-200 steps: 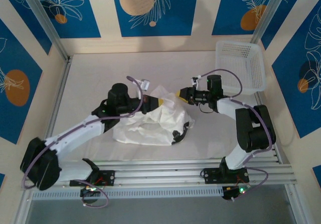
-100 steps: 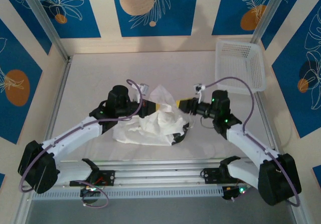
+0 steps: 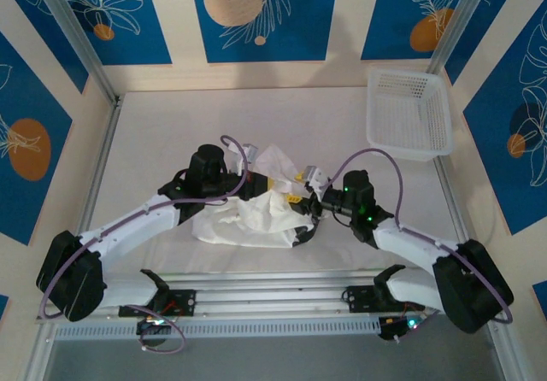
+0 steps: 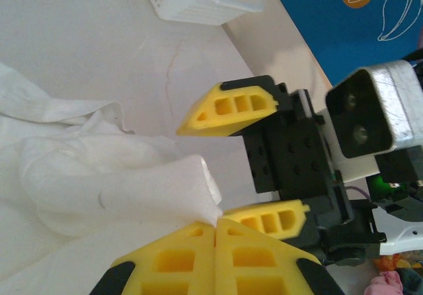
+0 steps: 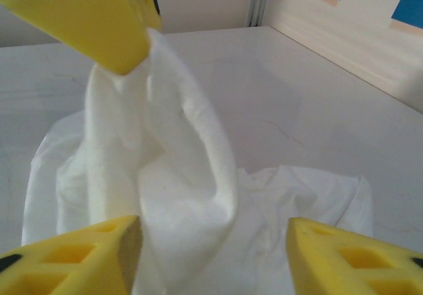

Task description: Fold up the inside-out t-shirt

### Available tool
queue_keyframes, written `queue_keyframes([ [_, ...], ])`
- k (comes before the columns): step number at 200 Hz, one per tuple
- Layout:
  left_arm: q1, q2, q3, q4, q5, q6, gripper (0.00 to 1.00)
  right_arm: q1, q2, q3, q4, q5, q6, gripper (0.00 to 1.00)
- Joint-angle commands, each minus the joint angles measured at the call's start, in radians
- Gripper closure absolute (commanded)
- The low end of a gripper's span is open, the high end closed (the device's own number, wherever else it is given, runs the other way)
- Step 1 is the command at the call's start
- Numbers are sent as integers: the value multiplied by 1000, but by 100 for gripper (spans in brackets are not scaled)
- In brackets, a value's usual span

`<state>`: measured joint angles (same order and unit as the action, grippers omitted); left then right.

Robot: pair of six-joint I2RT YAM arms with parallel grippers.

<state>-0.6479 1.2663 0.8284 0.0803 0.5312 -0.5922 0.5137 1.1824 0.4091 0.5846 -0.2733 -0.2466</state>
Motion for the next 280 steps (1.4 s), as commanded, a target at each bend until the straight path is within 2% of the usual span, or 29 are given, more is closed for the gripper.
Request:
queue_keyframes([
  [1, 10, -19, 32, 5, 9, 17, 100, 15, 54, 54, 63, 29, -71, 49],
  [22, 28, -52, 22, -33, -34, 31, 100, 13, 63, 59, 66, 76, -27, 73],
  [34, 64, -80, -6, -27, -53, 32, 100, 6, 24, 70, 11, 28, 1, 100],
  [48, 119, -97, -58, 12, -78, 37, 100, -2, -45, 100, -89, -119, 68, 100],
  [68, 167, -33, -74, 17, -110, 81, 100, -24, -95, 158, -145, -375, 264, 100],
  [85, 168, 11, -89, 86, -129, 77, 100, -17, -91, 217, -171, -439, 434, 100],
  [92, 168, 20, -97, 119, -139, 72, 95, -12, -81, 234, -153, -451, 499, 100],
  [107, 168, 29, -95, 125, -159, 83, 84, -8, -55, 262, -123, -416, 633, 100],
  [123, 168, 5, -94, 87, -181, 106, 75, -10, -23, 317, -181, -336, 717, 100],
  [139, 166, -67, -101, 13, -217, 135, 66, -13, 7, 387, -295, -230, 786, 100],
  [154, 147, -171, -106, -82, -283, 156, 63, -14, 41, 439, -362, -198, 814, 100],
  [166, 96, -260, -113, -132, -352, 161, 61, -14, 66, 461, -389, -183, 822, 100],
  [183, -34, -329, -101, -151, -446, 163, 61, -14, 97, 479, -399, -194, 826, 100],
  [203, -148, -273, -36, -186, -516, 142, 61, -13, 125, 491, -387, -209, 847, 100],
  [229, -159, -123, 34, -256, -624, 80, 59, -11, 136, 508, -388, -220, 860, 100],
  [238, -153, -80, 41, -233, -607, 70, 55, -11, 131, 512, -397, -221, 862, 100],
  [257, -135, 9, 57, -149, -487, 49, 50, -9, 116, 517, -422, -233, 859, 100],
  [275, -121, 69, 58, -51, -379, 16, 49, -10, 114, 512, -440, -242, 858, 100],
  [280, -115, 77, 52, -18, -349, 5, 52, -12, 115, 510, -447, -244, 859, 100],
])
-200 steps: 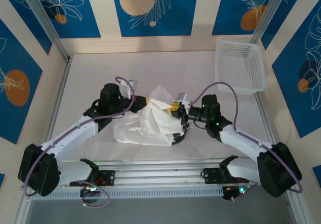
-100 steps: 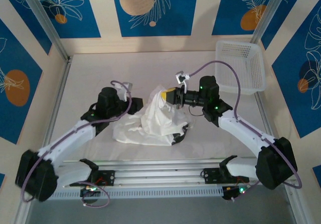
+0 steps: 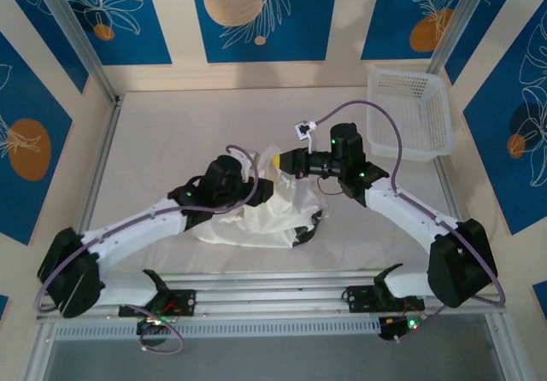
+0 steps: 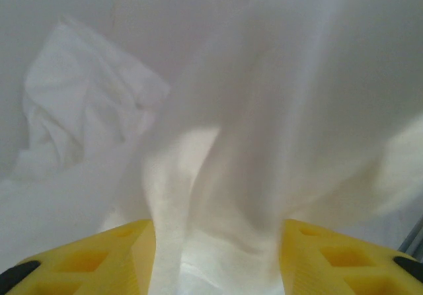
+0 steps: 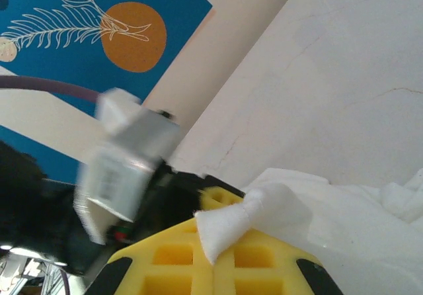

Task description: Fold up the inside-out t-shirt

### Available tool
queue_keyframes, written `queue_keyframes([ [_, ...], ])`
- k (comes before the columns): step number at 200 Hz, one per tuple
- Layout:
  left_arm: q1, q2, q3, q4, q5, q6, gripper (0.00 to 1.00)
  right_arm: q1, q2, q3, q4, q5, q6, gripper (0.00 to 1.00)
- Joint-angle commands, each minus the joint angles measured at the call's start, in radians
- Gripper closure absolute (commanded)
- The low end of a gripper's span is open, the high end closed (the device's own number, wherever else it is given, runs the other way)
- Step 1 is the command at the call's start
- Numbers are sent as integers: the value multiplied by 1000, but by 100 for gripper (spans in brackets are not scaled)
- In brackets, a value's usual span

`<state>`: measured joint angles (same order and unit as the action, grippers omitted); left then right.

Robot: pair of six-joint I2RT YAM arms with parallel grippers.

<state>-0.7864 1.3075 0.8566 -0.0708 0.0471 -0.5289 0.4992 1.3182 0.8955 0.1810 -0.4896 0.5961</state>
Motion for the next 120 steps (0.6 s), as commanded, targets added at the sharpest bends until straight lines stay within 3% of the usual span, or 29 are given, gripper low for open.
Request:
queue_keyframes([
  [1, 24, 38, 23, 139, 142, -60, 53, 2, -21, 23, -45, -28, 17, 100],
  [11, 40, 42, 7, 210, 209, -83, 69, -8, -14, 18, -58, -28, 27, 100],
  [23, 54, 19, -27, 295, 253, -114, 100, -37, 1, 14, -93, -14, 54, 99],
  [50, 105, -78, -120, 448, 342, -213, 100, -172, 67, -11, -181, 40, 37, 89],
  [71, 130, -120, -136, 442, 399, -229, 100, -216, 79, -25, -183, 31, -43, 71],
  [120, 132, -134, -181, 405, 382, -201, 100, -144, -44, -211, 195, -18, -2, 29],
])
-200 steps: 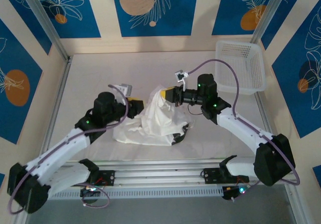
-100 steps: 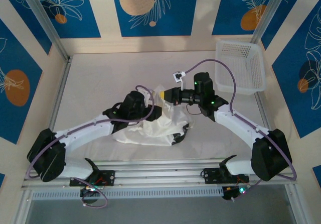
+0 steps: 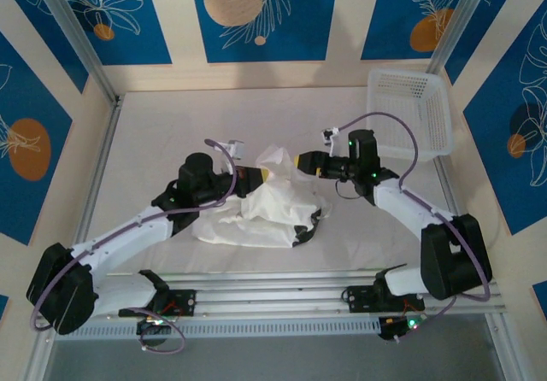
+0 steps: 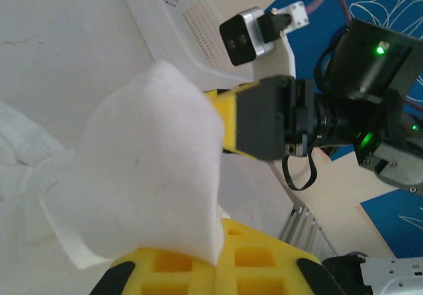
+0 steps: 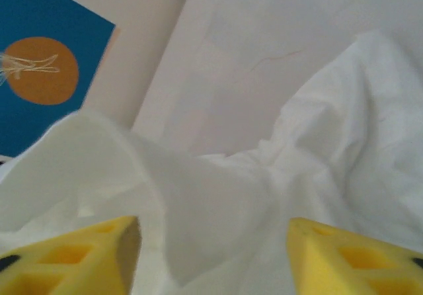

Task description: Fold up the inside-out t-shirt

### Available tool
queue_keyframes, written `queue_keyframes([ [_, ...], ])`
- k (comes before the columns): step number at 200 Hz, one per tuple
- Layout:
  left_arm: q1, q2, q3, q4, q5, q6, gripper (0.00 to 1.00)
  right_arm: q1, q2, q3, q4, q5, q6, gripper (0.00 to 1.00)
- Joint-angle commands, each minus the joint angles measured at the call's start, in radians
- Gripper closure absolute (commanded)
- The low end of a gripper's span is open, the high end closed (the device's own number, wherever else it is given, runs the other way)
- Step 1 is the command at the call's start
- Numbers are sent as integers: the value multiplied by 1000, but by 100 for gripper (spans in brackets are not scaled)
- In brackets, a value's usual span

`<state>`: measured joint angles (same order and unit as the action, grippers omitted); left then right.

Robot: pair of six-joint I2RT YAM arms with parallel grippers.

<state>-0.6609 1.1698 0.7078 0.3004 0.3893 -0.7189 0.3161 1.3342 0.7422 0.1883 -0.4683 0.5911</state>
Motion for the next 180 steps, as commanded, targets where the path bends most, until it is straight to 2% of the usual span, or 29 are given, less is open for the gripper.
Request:
queue_keyframes([
  [1, 6, 4, -32, 35, 41, -12, 100, 41, -60, -60, 188, -40, 2, 29],
  [35, 7, 25, -16, 45, 65, -5, 100, 64, 20, -66, 185, 23, 28, 25],
  [48, 6, 28, -2, 29, 68, 5, 100, 72, 67, -48, 195, 11, 48, 26],
  [76, 6, 20, 3, 22, 61, 9, 100, 125, 136, 2, 162, 16, -21, 25],
  [86, 7, 14, 0, 22, 55, 9, 100, 133, 155, 13, 145, 35, -28, 28],
  [94, 6, 8, -3, 19, 53, 10, 100, 131, 165, 16, 130, 62, -13, 34],
  [101, 6, 3, -4, 10, 47, 16, 100, 125, 168, 17, 116, 92, 0, 44],
  [123, 13, -43, -17, -92, -42, 44, 100, 75, 143, 23, 29, 156, 29, 80],
  [134, 34, -72, -45, -125, -101, 31, 100, 26, 114, 21, -20, 143, 23, 99],
  [156, 101, -99, -113, -79, -87, 1, 100, -77, 18, -30, 59, -78, 64, 100],
  [173, 116, -78, -107, -119, -96, 37, 100, -96, -56, -65, 134, -135, 117, 100],
  [180, 116, -66, -101, -136, -100, 58, 94, -96, -79, -64, 133, -141, 136, 100],
])
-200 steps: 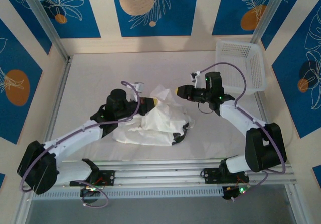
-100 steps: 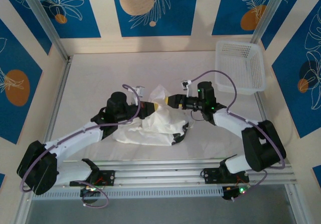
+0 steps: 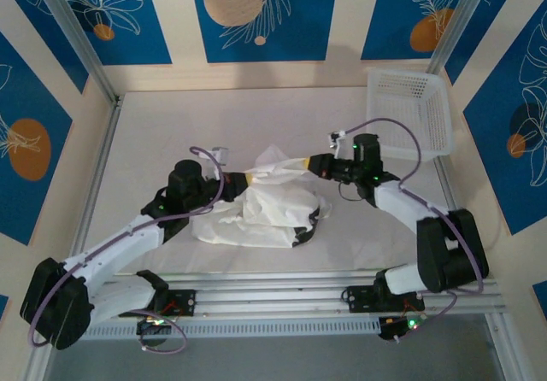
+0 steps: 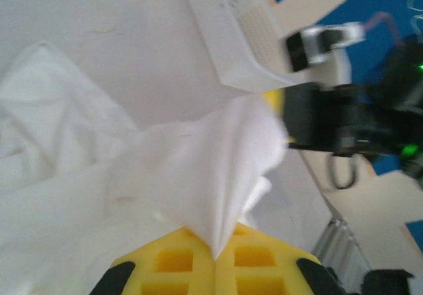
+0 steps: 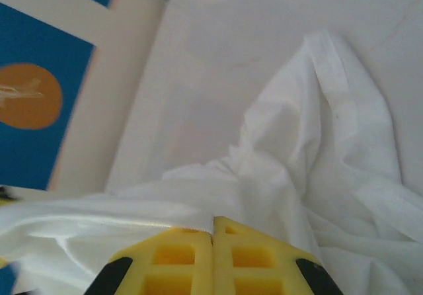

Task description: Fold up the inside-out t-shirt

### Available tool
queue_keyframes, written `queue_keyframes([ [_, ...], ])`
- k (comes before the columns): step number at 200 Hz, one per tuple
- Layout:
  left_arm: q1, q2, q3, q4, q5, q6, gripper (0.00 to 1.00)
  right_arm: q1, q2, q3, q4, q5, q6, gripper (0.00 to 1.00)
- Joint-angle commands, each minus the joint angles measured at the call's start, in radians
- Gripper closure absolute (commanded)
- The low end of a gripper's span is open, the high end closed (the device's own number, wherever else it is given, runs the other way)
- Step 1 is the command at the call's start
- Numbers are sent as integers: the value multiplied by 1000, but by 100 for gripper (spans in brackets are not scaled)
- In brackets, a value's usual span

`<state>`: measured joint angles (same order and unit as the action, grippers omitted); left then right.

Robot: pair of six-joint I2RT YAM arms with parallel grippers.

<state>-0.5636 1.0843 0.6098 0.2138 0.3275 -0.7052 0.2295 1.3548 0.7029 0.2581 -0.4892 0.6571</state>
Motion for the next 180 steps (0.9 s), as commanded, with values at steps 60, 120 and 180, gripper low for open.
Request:
queue_keyframes([
  [60, 6, -40, 53, -220, -104, 237, 43, 2, -122, 65, -81, -104, 193, 100],
  [120, -160, 195, 334, -342, -265, 156, 33, 45, -88, 130, -106, -126, 187, 100],
  [180, -155, 499, 634, -435, -290, -5, 30, 113, -98, 164, -175, -124, 128, 100],
])
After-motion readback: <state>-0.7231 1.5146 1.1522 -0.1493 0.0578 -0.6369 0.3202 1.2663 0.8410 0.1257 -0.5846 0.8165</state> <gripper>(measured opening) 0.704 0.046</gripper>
